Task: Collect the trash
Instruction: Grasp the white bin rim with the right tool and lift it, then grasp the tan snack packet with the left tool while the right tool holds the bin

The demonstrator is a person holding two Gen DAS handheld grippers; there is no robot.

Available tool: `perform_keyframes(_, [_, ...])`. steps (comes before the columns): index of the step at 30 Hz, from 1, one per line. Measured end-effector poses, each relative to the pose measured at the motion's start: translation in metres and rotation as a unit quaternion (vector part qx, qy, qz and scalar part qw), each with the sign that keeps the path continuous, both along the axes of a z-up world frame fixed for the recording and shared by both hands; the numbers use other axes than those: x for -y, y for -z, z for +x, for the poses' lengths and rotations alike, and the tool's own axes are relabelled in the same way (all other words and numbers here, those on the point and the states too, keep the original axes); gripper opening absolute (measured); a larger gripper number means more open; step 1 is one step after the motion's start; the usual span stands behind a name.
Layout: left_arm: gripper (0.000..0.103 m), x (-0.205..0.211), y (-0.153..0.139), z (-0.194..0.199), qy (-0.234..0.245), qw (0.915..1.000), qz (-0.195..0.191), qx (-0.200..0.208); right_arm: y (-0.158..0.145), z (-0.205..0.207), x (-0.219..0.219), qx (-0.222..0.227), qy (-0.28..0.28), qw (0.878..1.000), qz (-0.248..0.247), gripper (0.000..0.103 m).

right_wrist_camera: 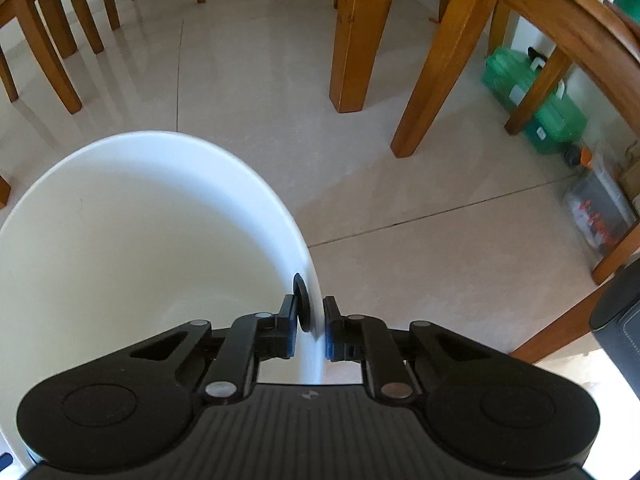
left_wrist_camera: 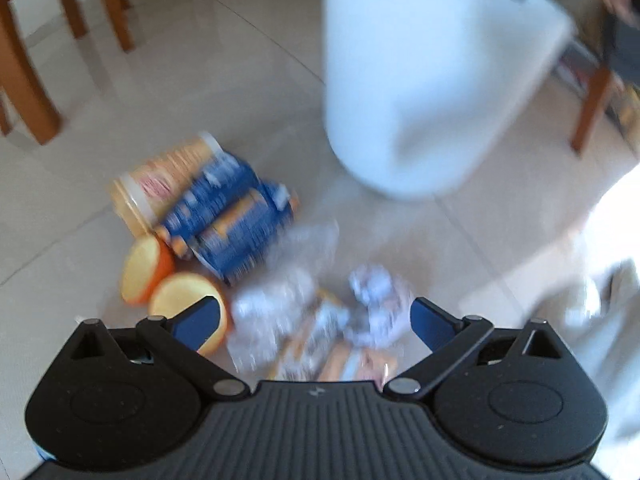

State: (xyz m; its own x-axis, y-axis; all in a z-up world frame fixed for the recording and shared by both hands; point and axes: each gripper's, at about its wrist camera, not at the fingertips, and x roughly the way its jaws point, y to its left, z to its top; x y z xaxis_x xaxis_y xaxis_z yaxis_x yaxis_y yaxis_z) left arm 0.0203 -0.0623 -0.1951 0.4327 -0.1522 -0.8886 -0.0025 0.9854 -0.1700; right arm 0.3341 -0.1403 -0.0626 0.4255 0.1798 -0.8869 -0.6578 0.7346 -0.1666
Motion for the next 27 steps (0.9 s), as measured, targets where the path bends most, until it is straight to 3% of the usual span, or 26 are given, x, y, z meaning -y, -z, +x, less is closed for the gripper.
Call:
perform_keyframes(3, [0.096,0.018,0.021,-0.018,0.065,0.9978,0.016,-0.004,0.001,0.002,0.001,-0.002,0.005,1.0,0.003,0.016])
perform_keyframes(6, [0.086,0.04,0.047,-0.032,0.134,0.9903,0.032,-0.013,0.001,0.002,0.0,-0.002,0.006,1.0,0.002,0.016])
perform_keyframes(8, [0.073,0.048,0.064,-0.036,0.152,0.9873,0.039,-0.027,0.002,0.001,-0.001,0.0,0.005,1.0,0.001,0.016])
perform_keyframes(12, [0.071,0.056,0.084,-0.03,0.156,0.9854,0.06,-0.033,0.002,0.0,-0.001,0.002,0.004,1.0,-0.002,0.016])
perform_keyframes(19, [0.07,0.062,0.1,-0.02,0.159,0.9842,0.056,-0.055,0.002,0.0,0.0,0.0,0.006,1.0,-0.002,0.016])
perform_keyframes(27, [0.067,0.063,0.104,-0.024,0.122,0.9892,0.021,-0.079,0.002,-0.002,-0.001,0.002,0.006,1.0,-0.003,0.016])
